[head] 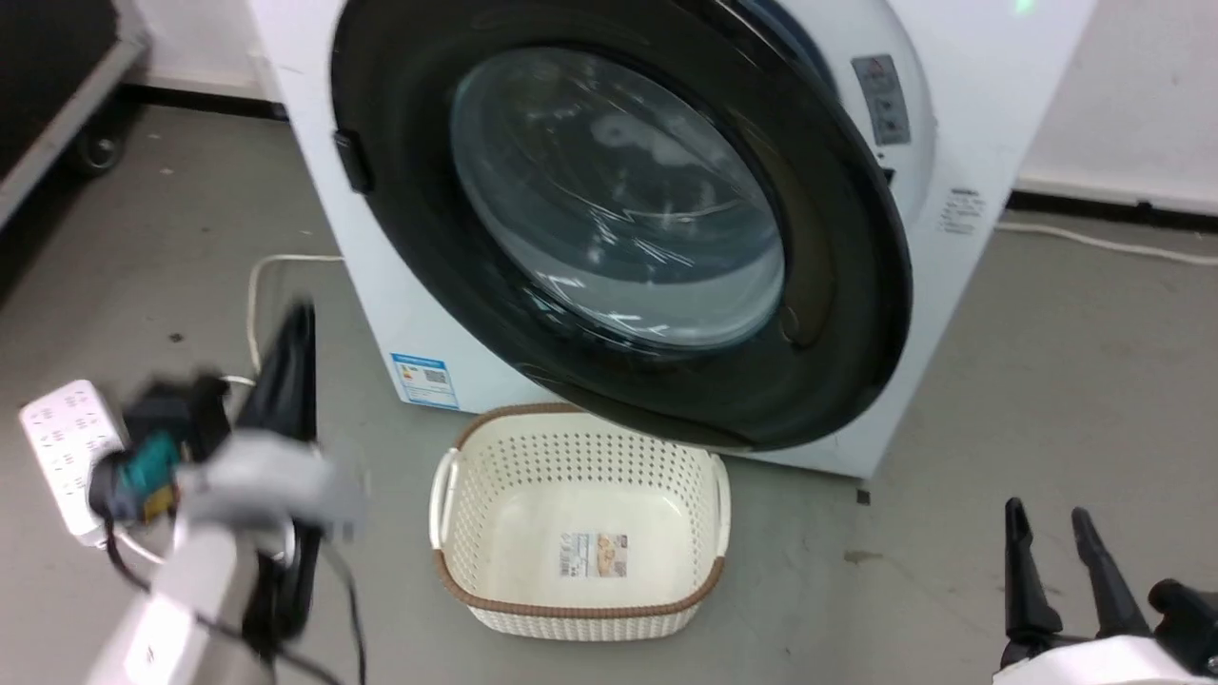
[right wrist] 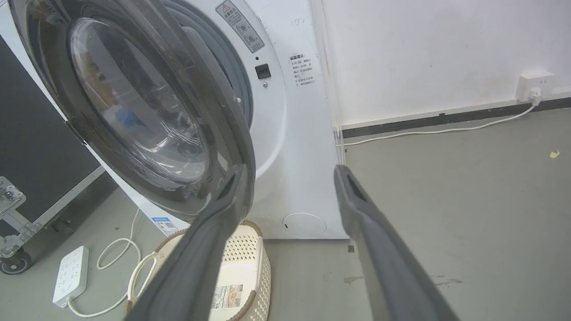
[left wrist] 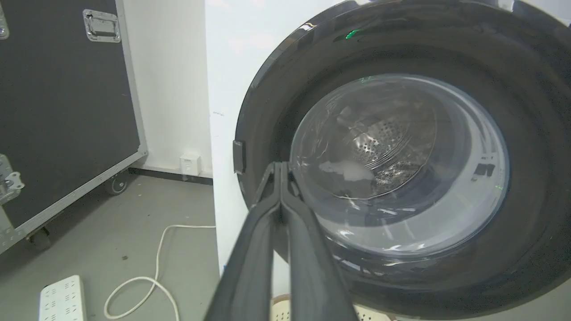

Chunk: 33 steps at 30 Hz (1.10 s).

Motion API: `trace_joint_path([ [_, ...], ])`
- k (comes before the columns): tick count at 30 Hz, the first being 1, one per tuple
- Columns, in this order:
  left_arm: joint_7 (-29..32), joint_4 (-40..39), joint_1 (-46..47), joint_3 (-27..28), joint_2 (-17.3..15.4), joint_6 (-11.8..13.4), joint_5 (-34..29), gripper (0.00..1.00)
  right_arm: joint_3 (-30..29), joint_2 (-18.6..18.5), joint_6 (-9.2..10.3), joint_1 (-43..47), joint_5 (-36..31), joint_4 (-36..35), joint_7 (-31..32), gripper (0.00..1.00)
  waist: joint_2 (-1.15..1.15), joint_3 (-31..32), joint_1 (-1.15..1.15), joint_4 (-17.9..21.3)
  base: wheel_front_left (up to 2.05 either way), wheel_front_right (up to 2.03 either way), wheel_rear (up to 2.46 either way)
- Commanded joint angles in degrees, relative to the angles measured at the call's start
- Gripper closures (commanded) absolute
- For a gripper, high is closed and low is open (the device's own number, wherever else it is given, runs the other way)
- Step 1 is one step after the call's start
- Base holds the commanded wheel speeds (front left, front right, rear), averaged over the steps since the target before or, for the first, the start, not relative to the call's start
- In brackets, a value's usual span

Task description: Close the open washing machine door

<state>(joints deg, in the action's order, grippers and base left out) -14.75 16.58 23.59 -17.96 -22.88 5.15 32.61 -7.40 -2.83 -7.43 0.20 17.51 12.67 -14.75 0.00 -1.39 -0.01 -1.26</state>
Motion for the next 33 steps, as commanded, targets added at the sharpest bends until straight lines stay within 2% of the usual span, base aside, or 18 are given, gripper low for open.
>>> trace_joint_path([
  [1, -0.17, -0.63, -2.78, -0.31, -0.44, 0.37, -0.35, 1.0, 0.28, -0.05, -0.06, 1.07, -0.29, 0.15, -0.25, 0.0, 0.0, 1.05, 0.01, -1.01, 0.0, 0.0, 0.0],
  [3, 1.18, -2.17, -8.4, -0.85, -0.92, 0.95, 0.62, 1.0, 0.75, -0.05, -0.06, 2.1, -0.02, -0.07, -0.25, 0.0, 0.0, 1.55, 0.01, -2.13, 0.0, 0.0, 0.0],
  [8, 2.14, -3.69, -13.23, -0.61, -0.37, 1.82, 2.72, 1.0, 1.49, -0.05, -0.06, 3.04, 0.45, 0.01, -0.25, 0.0, 0.0, 1.89, 0.01, -2.92, 0.0, 0.0, 0.0],
  [9, 2.21, -3.92, -13.91, -0.6, -0.24, 1.8, 3.1, 0.6, 1.6, -0.05, -0.06, 3.15, 0.5, 0.06, -0.25, 0.0, 0.0, 1.93, 0.01, -3.03, 0.0, 0.0, 0.0],
  [10, 2.27, -4.1, -14.47, -0.63, -0.18, 1.8, 3.36, 0.0, 1.72, -0.05, -0.06, 3.25, 0.52, 0.11, -0.25, 0.0, 0.0, 2.0, 0.01, -3.13, 0.0, 0.0, 0.0],
  [18, 1.76, -5.48, -16.34, -0.46, -0.14, 2.54, 3.52, 0.0, 2.23, -0.05, -0.06, 3.52, -0.14, -0.22, -0.25, 0.0, 0.0, 2.41, 0.01, -3.3, 0.0, 0.0, 0.0],
  [19, 1.63, -5.65, -16.49, -0.43, -0.12, 2.69, 3.39, 0.0, 2.2, -0.05, -0.06, 3.5, -0.3, -0.26, -0.25, 0.34, 0.0, 2.43, 0.01, -3.3, 0.0, 0.0, 0.0],
  [20, 1.52, -5.81, -16.65, -0.42, -0.1, 2.82, 3.29, 0.0, 2.11, -0.05, -0.06, 3.44, -0.5, -0.28, -0.25, 0.74, 0.0, 2.45, 0.01, -3.32, 0.0, 0.0, 0.0],
  [21, 1.4, -6.01, -16.79, -0.38, -0.08, 3.0, 3.13, 0.0, 2.03, -0.05, -0.06, 3.36, -0.87, -0.32, -0.25, 1.0, 0.0, 2.47, 0.01, -3.32, 0.0, 0.0, 0.0],
  [25, 1.01, -6.97, -17.31, -0.12, -0.11, 3.51, 2.72, 0.0, 2.03, -0.05, -0.06, 1.95, -2.45, -1.6, -0.25, 1.0, 0.0, 2.32, 0.01, -3.38, 0.0, 0.0, 0.0],
  [28, 0.82, -7.82, -17.36, 0.07, -0.11, 3.73, 2.56, 0.0, 4.82, -0.05, -0.06, -0.29, -3.25, -2.88, 0.04, 1.0, 0.0, 1.74, 0.01, -3.54, 0.0, 0.0, 0.0],
  [33, 0.6, -9.07, -16.85, 0.24, -0.11, 3.76, 2.3, 0.0, 10.6, -0.05, -0.06, -6.52, -4.63, -1.87, 6.18, 1.0, 0.0, -0.51, 0.01, -4.19, 0.0, 0.0, 0.0],
])
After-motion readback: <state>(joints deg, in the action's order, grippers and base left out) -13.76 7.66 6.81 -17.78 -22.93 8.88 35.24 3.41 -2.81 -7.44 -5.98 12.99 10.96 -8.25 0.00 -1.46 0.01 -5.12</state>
